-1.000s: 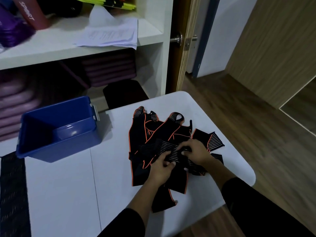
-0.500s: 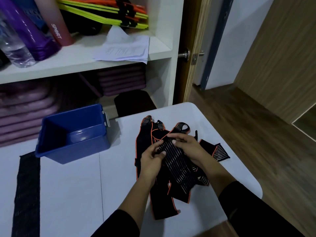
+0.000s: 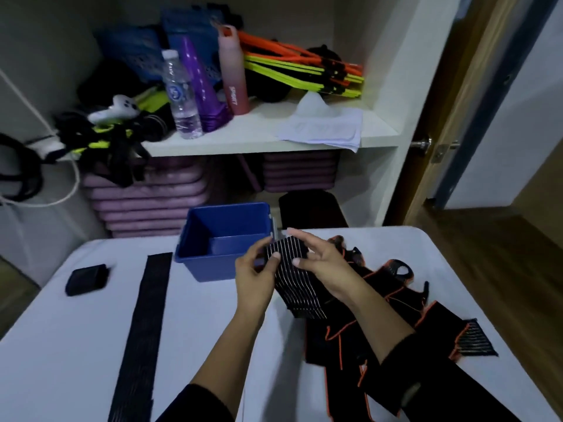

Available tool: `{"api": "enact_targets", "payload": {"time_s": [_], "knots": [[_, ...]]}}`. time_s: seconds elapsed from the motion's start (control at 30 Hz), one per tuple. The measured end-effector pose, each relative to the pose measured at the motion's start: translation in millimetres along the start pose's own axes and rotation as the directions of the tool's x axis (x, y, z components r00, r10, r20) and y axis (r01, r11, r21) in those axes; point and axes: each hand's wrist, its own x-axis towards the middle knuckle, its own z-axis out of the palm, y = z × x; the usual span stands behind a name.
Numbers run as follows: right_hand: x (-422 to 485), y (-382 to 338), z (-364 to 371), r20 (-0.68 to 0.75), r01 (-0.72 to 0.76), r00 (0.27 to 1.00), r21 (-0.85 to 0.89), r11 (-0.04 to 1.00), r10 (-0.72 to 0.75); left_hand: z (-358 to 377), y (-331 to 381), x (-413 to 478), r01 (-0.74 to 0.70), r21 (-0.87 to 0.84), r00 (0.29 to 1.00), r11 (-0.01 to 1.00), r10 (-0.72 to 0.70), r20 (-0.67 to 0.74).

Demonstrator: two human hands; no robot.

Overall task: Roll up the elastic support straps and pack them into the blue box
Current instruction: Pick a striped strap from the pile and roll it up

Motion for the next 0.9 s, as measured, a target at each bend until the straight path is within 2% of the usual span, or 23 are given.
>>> {"api": "enact_targets", "payload": {"time_s": [0.07, 0.17, 0.23, 0.33, 0.43, 0.53, 0.63, 0.8, 0.9], "knots": [[14.2, -4.1, 25.7, 0.037, 0.007, 0.999, 0.005, 1.0, -0.007, -25.6, 8.2, 1.5, -0.019, -0.044, 0.999, 0.999, 0.017, -0.039], [32.5, -8.6, 66.8, 0.091, 0.003, 0.996, 0.015, 1.0, -0.004, -67.0, 17.1, 3.3, 0.054, -0.147, 0.998, 0.988, -0.049, 0.039], [40.4, -10.8, 94.7, 0.127, -0.005, 0.992, 0.014, 1.0, 0.004, -97.1, 22.6, 5.3, 0.056, -0.147, 0.996, 0.988, -0.046, 0.07], [49.5, -8.7, 133.4, 0.222, -0.043, 0.974, 0.02, 0.999, 0.038, -144.3, 25.2, 14.2, 0.058, -0.133, 0.998, 0.989, -0.053, 0.036], [58.5, -6.5, 169.4, 0.328, -0.025, 0.944, -0.051, 0.998, 0.041, -190.9, 24.8, 25.5, 0.054, -0.109, 0.998, 0.993, -0.055, -0.012], [73.7, -7.2, 205.4, 0.379, -0.009, 0.924, -0.098, 0.995, 0.046, -233.5, 28.2, 39.7, 0.079, -0.102, 0.997, 0.992, -0.079, 0.007], [97.2, -4.5, 238.4, 0.348, -0.015, 0.936, -0.135, 0.991, 0.062, -269.0, 27.9, 58.9, 0.138, -0.083, 0.989, 0.987, -0.132, 0.063], [144.6, 6.3, 278.9, 0.212, -0.085, 0.97, -0.175, 0.981, 0.122, -305.2, 18.1, 102.7, 0.244, -0.025, 0.967, 0.97, -0.241, 0.079], [173.0, 0.4, 292.8, 0.138, -0.078, 0.985, -0.155, 0.985, 0.1, -314.7, 24.8, 132.4, 0.225, -0.031, 0.973, 0.974, -0.222, 0.068]]}}
